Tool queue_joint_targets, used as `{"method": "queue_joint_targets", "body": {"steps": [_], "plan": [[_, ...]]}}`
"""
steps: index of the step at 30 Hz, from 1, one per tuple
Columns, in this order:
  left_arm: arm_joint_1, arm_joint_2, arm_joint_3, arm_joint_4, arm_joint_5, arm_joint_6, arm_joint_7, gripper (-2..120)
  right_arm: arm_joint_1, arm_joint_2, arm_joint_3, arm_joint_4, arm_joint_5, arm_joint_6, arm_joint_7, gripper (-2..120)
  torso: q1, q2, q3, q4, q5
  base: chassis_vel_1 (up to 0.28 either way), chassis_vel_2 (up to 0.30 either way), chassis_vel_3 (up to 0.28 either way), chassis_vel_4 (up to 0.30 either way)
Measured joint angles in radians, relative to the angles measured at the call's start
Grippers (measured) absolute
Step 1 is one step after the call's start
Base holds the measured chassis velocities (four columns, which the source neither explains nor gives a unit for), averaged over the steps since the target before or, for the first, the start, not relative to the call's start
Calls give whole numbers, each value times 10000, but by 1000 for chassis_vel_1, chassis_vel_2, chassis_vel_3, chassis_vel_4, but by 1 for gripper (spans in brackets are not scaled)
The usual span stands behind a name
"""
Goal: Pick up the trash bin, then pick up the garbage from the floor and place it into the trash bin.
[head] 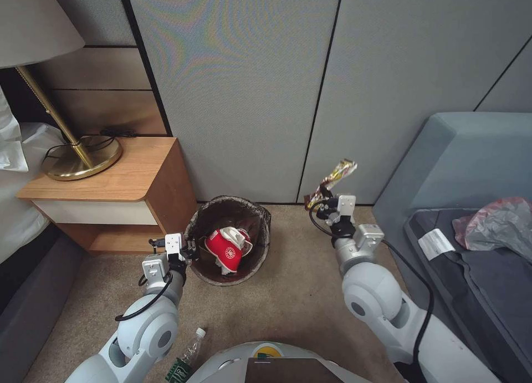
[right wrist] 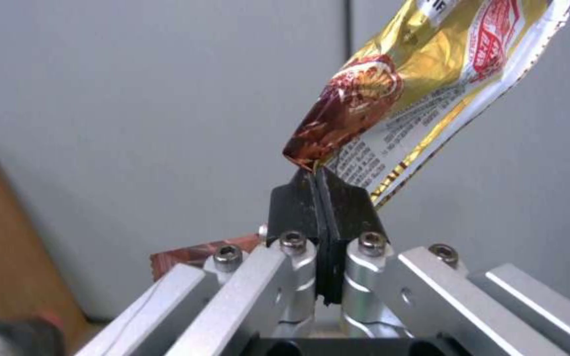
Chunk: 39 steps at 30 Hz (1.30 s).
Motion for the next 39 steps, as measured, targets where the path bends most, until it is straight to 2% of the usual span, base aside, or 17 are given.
{"method": "queue_joint_targets", "body": {"steps": [4,7,8,10,15,18,21,29,39], "plan": [[0,0,0,0,0,0,-1,0,27,-122,22,94,-9,214,-303,0,0,0,0,0,1,0,0,0,0],[0,0,0,0,0,0,0,0,216,-494,-137,288,-12,1092,-1615,0,0,0,0,1,0,0,0,0,0],[0,0,0,0,0,0,0,0,216,-494,-137,288,-12,1092,-1615,0,0,0,0,1,0,0,0,0,0],[0,0,0,0,0,0,0,0,335,-643,-477,291,-44,1585,-2446,0,0,0,0,1,0,0,0,0,0],[0,0,0,0,0,0,-1,0,472,-818,-890,290,-60,1997,-3211,0,0,0,0,2,0,0,0,0,0],[0,0,0,0,0,0,0,0,656,-1115,-1499,260,-58,2448,-4063,0,0,0,0,1,-1,0,0,0,0],[0,0,0,0,0,0,0,0,823,-1265,-1886,209,-59,2651,-4468,0,0,0,0,1,-2,0,0,0,0],[0,0,0,0,0,0,0,0,1144,-1387,-2926,-53,-301,2706,-4856,0,0,0,0,1,-2,0,0,0,0],[0,0,0,0,0,0,0,0,1986,-1219,-4775,-1170,-496,2854,-4887,0,0,0,0,2,-2,0,0,0,0]]}}
